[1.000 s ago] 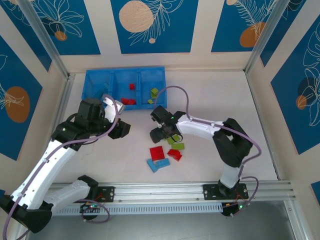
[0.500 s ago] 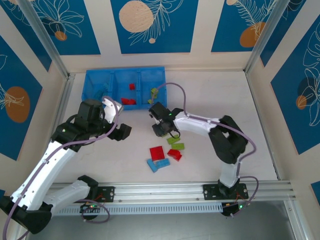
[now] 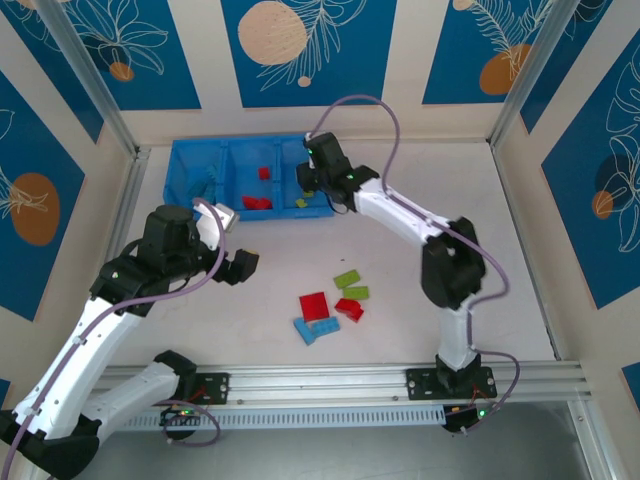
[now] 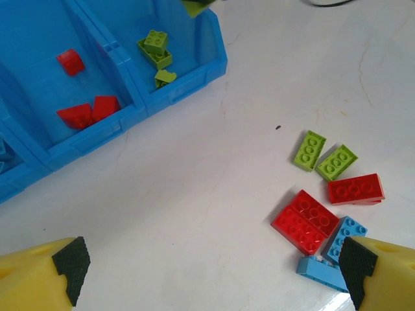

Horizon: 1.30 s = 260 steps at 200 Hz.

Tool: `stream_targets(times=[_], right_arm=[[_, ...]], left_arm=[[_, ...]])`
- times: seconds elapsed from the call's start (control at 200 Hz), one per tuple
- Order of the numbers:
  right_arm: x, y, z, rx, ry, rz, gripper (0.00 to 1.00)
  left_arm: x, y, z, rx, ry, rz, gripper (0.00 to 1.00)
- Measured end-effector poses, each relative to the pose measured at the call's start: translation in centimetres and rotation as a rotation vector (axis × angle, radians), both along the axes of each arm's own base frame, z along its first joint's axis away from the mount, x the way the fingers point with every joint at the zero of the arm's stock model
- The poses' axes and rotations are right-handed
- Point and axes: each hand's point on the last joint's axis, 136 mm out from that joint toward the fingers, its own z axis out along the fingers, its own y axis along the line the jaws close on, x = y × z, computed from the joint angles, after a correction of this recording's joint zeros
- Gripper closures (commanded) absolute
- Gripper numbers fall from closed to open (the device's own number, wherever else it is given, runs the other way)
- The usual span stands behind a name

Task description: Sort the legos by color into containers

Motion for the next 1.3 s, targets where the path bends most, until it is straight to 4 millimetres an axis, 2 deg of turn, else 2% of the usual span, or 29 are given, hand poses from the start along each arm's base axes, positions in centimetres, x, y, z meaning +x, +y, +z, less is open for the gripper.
stream_targets(times=[0.14,0.2,0.29,0.395,0.47,0.59,0.66,0.75,0.87,0.94,1.01,1.115,1.195,1.3], right_arm=[[4.3,1.8,-3.9,0.003,0.085,-0.015,0.64],[5.2,2.4,-5.2,0.012,0.127,-0.009,0.58],[5.6,3.0,-6.1,0.022,0.174,0.008,0.53],[5.0,3.4,-5.2,0.035,0.201,0.027,0.52],[4.5,3.6,-3.7,0.048,0.197,0.039,0.52],[2.7,3.1,-1.1,0.056,0.207,0.054,0.52],[0.6,2.2,1.1,0.059,0.211,0.065,0.51],[-3.5,0.4,4.0,0.075,0.218,0.092,0.5],[-10.6,-2.7,8.2,0.114,0.183,0.139,0.42],[-15.2,-4.5,9.3,0.135,0.156,0.171,0.36],[-19.5,-6.1,9.2,0.146,0.144,0.199,0.31],[-25.0,-8.2,6.9,0.149,0.163,0.229,0.28],[-27.2,-9.8,4.6,0.138,0.199,0.208,0.28],[-28.9,-12.0,2.2,0.125,0.232,0.144,0.26]], left_arm=[[-0.1,0.1,0.1,-0.002,-0.007,0.002,0.0],[-0.1,0.1,0.2,-0.002,-0.009,0.003,0.0],[-0.1,0.1,0.2,-0.002,-0.009,0.002,0.0],[-0.1,0.1,0.1,-0.002,-0.009,0.003,0.0],[-0.1,0.2,0.1,-0.002,-0.01,0.004,0.0],[-0.1,0.2,0.2,-0.003,-0.01,0.009,0.0],[0.0,0.2,0.1,-0.017,0.006,0.028,0.0],[0.2,0.0,-0.4,-0.051,0.056,0.067,0.0],[0.8,-1.4,-1.7,-0.132,0.145,0.095,0.0],[0.7,-2.8,-3.5,-0.162,0.208,0.091,0.0],[0.0,-4.5,-5.9,-0.159,0.284,0.073,0.01],[-1.2,-7.6,-8.9,-0.102,0.369,0.034,0.04],[-2.3,-10.2,-10.9,-0.047,0.4,-0.016,0.07],[-4.1,-13.8,-13.5,0.032,0.403,-0.122,0.08]])
